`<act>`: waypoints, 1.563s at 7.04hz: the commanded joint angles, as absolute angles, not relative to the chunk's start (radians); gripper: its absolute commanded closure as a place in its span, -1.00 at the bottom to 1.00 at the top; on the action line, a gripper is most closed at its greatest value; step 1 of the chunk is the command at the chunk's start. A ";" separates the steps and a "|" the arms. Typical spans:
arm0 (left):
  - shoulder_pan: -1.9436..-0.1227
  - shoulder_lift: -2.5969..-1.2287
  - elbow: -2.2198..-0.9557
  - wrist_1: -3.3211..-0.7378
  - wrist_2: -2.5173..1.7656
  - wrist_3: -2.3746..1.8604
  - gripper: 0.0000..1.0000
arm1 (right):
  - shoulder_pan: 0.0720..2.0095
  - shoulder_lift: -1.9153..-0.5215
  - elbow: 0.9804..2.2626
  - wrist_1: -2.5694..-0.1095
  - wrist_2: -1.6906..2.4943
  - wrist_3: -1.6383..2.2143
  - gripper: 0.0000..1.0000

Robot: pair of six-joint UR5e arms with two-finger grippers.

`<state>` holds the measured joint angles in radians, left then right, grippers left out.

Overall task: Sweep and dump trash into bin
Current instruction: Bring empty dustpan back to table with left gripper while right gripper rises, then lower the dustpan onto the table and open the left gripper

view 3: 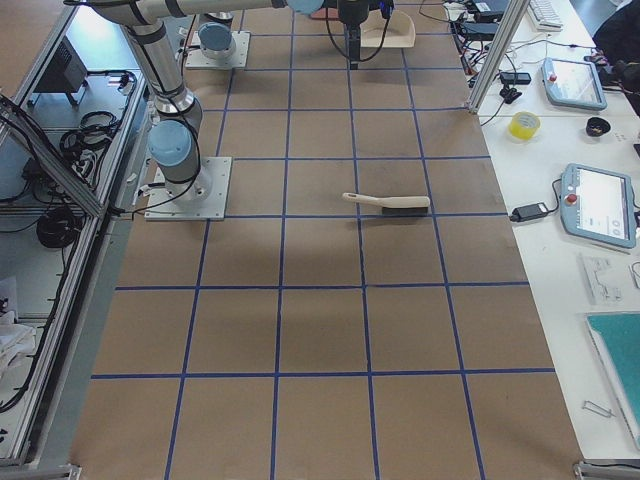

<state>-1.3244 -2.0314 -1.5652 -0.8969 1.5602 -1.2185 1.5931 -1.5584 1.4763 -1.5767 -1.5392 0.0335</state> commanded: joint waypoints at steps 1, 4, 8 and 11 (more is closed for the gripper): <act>-1.342 -2.129 -1.551 -0.830 1.562 -1.311 1.00 | 1.594 -1.562 1.506 -1.580 -1.545 0.035 -1.00; -1.379 -2.164 -1.545 -0.816 1.651 -1.355 1.00 | 1.594 -1.562 1.528 -1.582 -1.545 0.035 -1.00; -1.390 -2.155 -1.557 -0.815 1.654 -1.359 1.00 | 1.595 -1.559 1.519 -1.575 -1.549 0.035 -1.00; -1.396 -2.131 -1.588 -0.821 1.657 -1.356 1.00 | 1.595 -1.559 1.514 -1.568 -1.563 0.035 -1.00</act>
<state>-1.3944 -2.1369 -1.5776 -0.8200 1.6554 -1.3576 1.5953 -1.5588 1.5150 -1.5714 -1.5563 0.0353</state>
